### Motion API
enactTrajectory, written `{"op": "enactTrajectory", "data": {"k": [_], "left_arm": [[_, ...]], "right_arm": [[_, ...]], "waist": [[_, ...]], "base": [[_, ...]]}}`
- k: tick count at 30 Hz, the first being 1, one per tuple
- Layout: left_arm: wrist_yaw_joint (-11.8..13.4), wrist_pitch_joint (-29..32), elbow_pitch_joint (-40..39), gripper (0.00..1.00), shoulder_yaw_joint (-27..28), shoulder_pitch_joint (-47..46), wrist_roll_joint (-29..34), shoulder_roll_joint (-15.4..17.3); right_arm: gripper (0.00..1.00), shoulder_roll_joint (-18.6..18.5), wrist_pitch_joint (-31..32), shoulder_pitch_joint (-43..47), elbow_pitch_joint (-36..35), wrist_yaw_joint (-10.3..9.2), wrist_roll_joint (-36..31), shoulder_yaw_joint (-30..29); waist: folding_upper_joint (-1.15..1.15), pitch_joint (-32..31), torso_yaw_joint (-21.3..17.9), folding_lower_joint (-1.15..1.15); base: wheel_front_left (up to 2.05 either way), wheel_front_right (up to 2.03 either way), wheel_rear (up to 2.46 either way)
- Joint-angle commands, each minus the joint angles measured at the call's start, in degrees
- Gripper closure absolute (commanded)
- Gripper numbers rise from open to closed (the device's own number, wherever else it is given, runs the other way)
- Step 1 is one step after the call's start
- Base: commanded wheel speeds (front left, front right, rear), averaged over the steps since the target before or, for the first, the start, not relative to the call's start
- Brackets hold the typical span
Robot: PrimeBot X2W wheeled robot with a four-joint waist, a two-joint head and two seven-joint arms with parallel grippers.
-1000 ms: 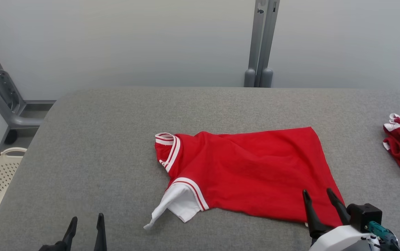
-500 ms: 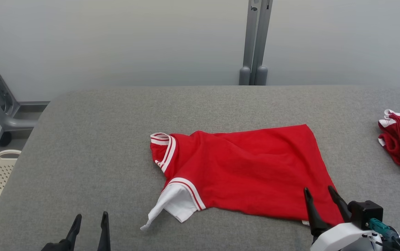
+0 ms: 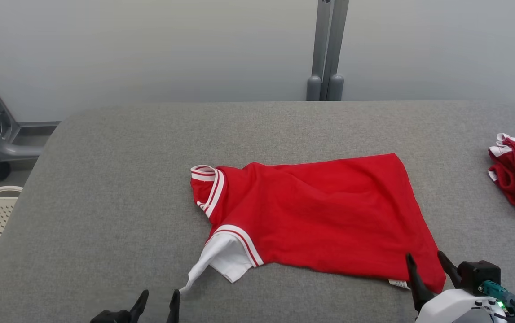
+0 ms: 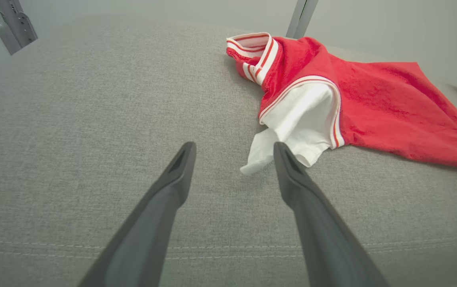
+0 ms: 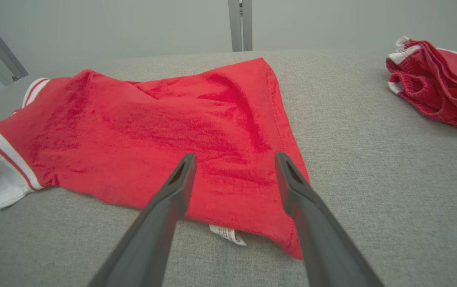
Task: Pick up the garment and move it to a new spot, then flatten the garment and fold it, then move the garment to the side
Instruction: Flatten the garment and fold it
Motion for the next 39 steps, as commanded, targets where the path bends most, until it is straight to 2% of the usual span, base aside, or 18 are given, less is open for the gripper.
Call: {"op": "enactTrajectory", "data": {"k": [1, 8, 13, 22, 39], "left_arm": [[-0.2, 0.3, 0.4, 0.00, -0.7, -1.1, -0.4, 0.6], [-0.4, 0.9, 4.8, 0.00, -5.0, -4.5, -0.8, 1.0], [-0.4, 1.4, 7.2, 0.00, -7.1, -7.2, -1.2, 1.6], [-0.4, 0.4, 9.3, 0.00, -9.0, -9.9, -2.2, 2.8], [-0.4, -0.7, 10.3, 0.00, -11.3, -11.6, -3.7, 3.1]], "right_arm": [[0.00, -0.1, 0.5, 0.6, 0.2, -0.01, -0.4, -0.5], [0.00, -0.1, 2.9, 1.1, 2.3, -0.01, -1.9, -3.2], [0.00, -0.1, 3.5, 0.0, 3.6, -0.01, -1.6, -3.1], [0.00, -0.2, 4.0, -1.5, 6.8, -0.01, -1.3, -3.0], [0.00, -0.1, 3.2, -3.3, 11.3, -0.01, -3.4, -4.7]], "waist": [[0.00, 0.5, -0.1, 0.00], [0.00, 2.8, -1.1, 0.00], [0.00, 4.7, -1.8, 0.00], [0.00, 6.4, -2.2, 0.00], [0.00, 7.3, -1.5, 0.00]], "base": [[0.00, 0.00, 0.00], [0.00, 0.00, 0.00], [0.00, 0.00, 0.00], [0.00, 0.00, 0.00], [0.00, 0.00, 0.00]]}}
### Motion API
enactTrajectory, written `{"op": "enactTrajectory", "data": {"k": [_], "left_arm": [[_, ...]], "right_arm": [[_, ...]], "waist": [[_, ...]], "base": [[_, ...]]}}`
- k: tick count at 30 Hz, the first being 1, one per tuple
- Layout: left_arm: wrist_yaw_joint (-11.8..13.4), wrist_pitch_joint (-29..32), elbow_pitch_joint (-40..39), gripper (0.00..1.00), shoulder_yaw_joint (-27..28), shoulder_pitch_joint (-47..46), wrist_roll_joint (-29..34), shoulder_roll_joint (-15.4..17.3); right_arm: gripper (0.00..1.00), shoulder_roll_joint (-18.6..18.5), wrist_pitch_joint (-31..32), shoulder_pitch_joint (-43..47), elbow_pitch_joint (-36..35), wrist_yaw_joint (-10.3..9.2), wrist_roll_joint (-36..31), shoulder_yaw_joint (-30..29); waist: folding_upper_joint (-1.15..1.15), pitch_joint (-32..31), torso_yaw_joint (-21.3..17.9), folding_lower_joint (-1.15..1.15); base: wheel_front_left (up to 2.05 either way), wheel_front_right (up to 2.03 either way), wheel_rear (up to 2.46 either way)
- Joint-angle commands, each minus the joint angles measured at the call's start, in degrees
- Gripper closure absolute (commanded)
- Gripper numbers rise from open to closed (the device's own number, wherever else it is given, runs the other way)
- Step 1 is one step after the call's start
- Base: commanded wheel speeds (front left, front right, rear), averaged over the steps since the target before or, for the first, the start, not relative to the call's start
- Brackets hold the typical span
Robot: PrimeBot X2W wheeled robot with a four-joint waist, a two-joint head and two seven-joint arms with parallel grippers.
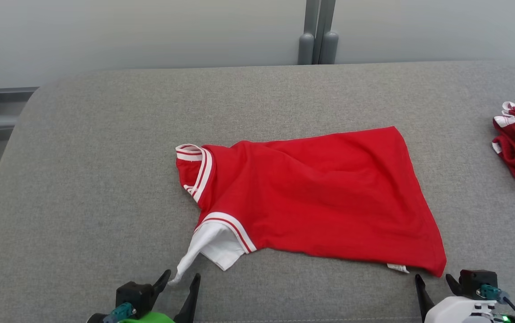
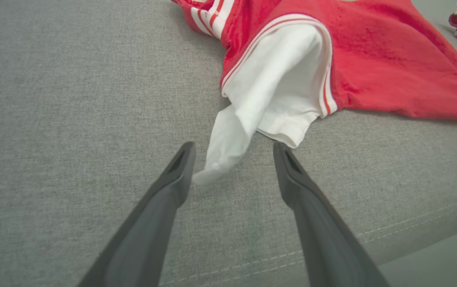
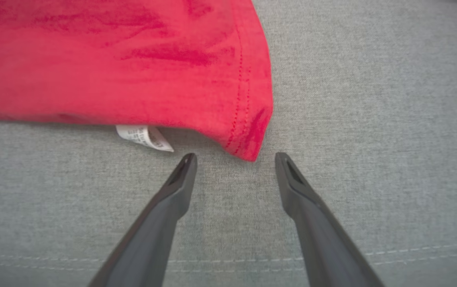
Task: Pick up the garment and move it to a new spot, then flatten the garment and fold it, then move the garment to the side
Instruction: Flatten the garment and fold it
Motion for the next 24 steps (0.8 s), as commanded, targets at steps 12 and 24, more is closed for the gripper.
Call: {"op": "enactTrajectory", "data": {"k": [12, 24], "left_arm": [[-0.1, -0.6, 0.6, 0.17, -2.2, -2.7, -1.5, 0.1], [-0.1, -1.6, 1.1, 1.00, -3.1, -3.3, -3.2, 0.6]], "right_arm": [[0.00, -0.1, -1.3, -3.4, 2.4, -0.01, -3.3, 0.9], [1.00, -0.2, -1.6, -3.3, 3.8, -0.01, -2.1, 1.8]], "waist": [[0.00, 1.2, 0.6, 0.00], [0.00, 0.9, 0.7, 0.00]], "base": [[0.00, 0.00, 0.00], [0.00, 0.00, 0.00]]}}
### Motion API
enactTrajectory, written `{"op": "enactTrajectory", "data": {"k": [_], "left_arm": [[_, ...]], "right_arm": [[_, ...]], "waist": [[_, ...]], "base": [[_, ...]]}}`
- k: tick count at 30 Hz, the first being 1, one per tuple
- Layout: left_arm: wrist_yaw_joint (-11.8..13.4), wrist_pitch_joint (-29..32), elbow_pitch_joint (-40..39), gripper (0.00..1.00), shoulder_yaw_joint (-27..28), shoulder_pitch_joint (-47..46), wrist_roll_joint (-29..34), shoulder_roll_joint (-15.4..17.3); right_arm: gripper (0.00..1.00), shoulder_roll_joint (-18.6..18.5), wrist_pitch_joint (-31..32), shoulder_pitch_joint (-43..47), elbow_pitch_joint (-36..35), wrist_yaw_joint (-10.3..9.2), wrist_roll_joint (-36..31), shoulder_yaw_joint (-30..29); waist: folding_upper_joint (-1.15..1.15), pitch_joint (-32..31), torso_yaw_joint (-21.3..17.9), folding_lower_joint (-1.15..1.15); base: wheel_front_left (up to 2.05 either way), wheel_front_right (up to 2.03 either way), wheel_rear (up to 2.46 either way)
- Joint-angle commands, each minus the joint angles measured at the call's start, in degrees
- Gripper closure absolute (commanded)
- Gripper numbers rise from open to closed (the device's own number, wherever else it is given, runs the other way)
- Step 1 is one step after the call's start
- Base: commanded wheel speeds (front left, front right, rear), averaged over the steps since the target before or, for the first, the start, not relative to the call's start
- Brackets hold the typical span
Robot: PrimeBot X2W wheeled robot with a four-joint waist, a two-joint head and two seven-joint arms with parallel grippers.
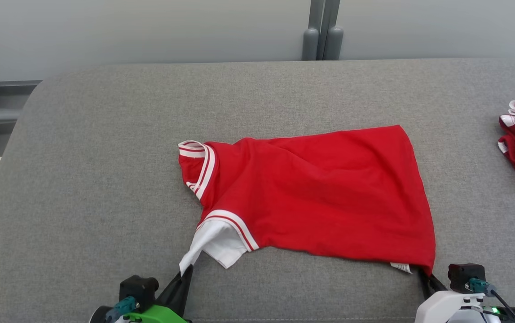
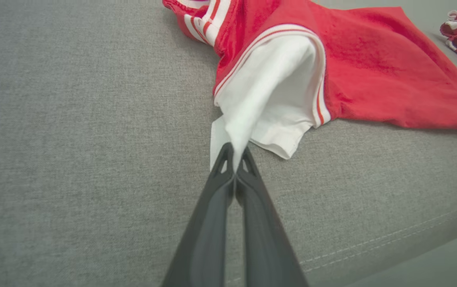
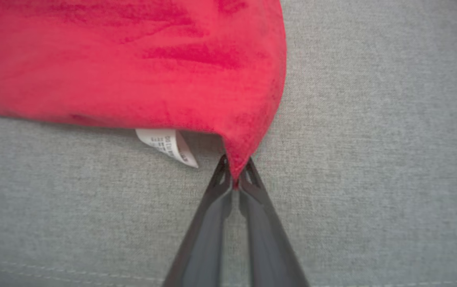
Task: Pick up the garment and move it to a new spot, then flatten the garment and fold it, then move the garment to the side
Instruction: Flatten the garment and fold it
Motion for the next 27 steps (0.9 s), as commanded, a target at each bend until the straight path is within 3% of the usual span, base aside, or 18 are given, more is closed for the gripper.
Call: {"op": "enactTrajectory", "data": {"k": [1, 19, 27], "left_arm": [[-0.1, -0.8, -0.4, 1.00, 0.3, -0.9, -0.9, 0.2], [0.1, -3.0, -10.9, 1.00, 4.8, 1.7, -8.8, 0.9], [0.8, -0.4, -13.9, 1.00, 5.6, 0.2, -10.6, 1.4]], "right_arm": [[1.00, -0.2, -0.4, -0.3, 0.3, -0.01, 0.2, -0.2], [1.00, -0.2, 0.2, 1.2, -7.8, -0.01, 1.7, -0.9], [1.00, -0.1, 2.6, -0.1, -13.4, -0.01, 1.6, 0.4]], "waist": [[0.00, -0.1, 0.0, 0.00], [0.00, -3.1, 0.1, 0.00], [0.00, -2.4, -0.2, 0.00]], "base": [[0.00, 0.00, 0.00], [0.00, 0.00, 0.00], [0.00, 0.00, 0.00]]}}
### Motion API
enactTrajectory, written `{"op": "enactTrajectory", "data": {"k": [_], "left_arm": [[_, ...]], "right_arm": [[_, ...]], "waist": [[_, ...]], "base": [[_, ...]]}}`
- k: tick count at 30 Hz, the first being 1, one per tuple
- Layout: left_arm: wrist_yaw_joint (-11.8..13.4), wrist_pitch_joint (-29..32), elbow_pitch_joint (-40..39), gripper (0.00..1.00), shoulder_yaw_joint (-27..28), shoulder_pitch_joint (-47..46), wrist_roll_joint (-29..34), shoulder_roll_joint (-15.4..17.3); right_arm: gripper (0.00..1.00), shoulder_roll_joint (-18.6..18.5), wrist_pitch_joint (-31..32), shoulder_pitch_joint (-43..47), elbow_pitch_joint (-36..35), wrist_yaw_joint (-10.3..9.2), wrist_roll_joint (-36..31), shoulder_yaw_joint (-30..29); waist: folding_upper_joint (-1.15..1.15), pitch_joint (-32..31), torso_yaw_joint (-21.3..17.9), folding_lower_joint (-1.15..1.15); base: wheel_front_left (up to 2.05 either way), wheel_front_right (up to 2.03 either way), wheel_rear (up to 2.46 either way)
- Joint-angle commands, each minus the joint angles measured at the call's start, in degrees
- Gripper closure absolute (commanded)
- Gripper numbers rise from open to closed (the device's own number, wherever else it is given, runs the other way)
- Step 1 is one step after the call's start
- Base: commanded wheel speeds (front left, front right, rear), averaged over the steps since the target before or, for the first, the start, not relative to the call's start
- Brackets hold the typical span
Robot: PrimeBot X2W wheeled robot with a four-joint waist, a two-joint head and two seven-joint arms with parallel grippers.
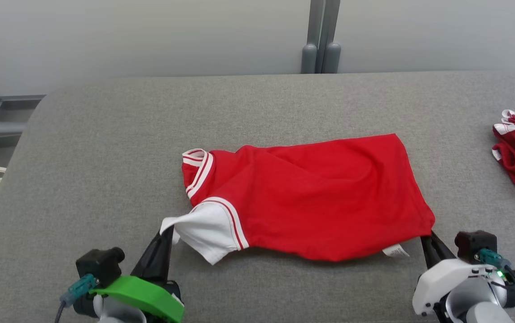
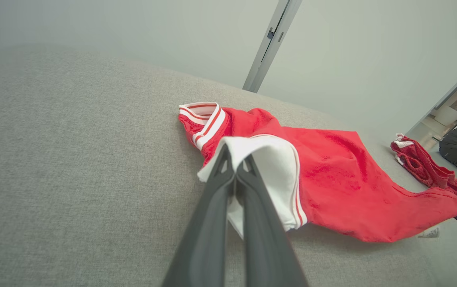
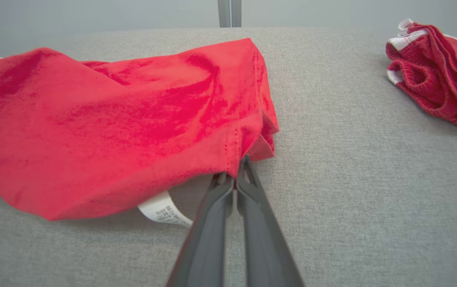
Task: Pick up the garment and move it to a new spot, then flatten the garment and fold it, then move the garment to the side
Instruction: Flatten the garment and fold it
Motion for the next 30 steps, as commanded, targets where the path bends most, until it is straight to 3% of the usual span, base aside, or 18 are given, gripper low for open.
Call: {"op": "enactTrajectory", "data": {"k": [1, 9, 18, 25, 30], "left_arm": [[0.2, 0.6, -0.5, 1.00, 0.2, -1.8, -0.2, 0.8], [0.2, 6.2, -1.2, 1.00, 2.9, -16.0, -2.7, 2.2], [-0.2, 11.5, 3.6, 1.00, 7.1, -47.1, -5.8, 4.2], [-0.5, 15.0, 5.1, 1.00, 7.1, -65.2, -6.1, 6.8], [-0.5, 15.0, 6.0, 1.00, 6.8, -77.7, -5.2, 8.9]], "right_arm": [[1.00, -0.3, 0.5, -1.6, -1.0, -0.01, -0.1, 0.3], [1.00, -4.5, 5.4, -17.1, -2.2, -0.01, 2.6, 6.7], [1.00, -6.4, 9.5, -47.3, 6.3, -0.01, 18.5, 12.8], [1.00, -7.8, 8.5, -64.2, 13.2, -0.01, 22.4, 14.6], [1.00, -7.7, 4.3, -75.0, 18.4, -0.01, 22.3, 13.6]], "waist": [[0.00, 1.0, -0.3, 0.00], [0.00, 8.6, -3.1, 0.00], [0.00, 23.9, -6.6, 0.00], [0.00, 32.3, -7.8, 0.00], [0.00, 36.3, -8.7, 0.00]], "base": [[0.00, 0.00, 0.00], [0.00, 0.00, 0.00], [0.00, 0.00, 0.00], [0.00, 0.00, 0.00], [0.00, 0.00, 0.00]]}}
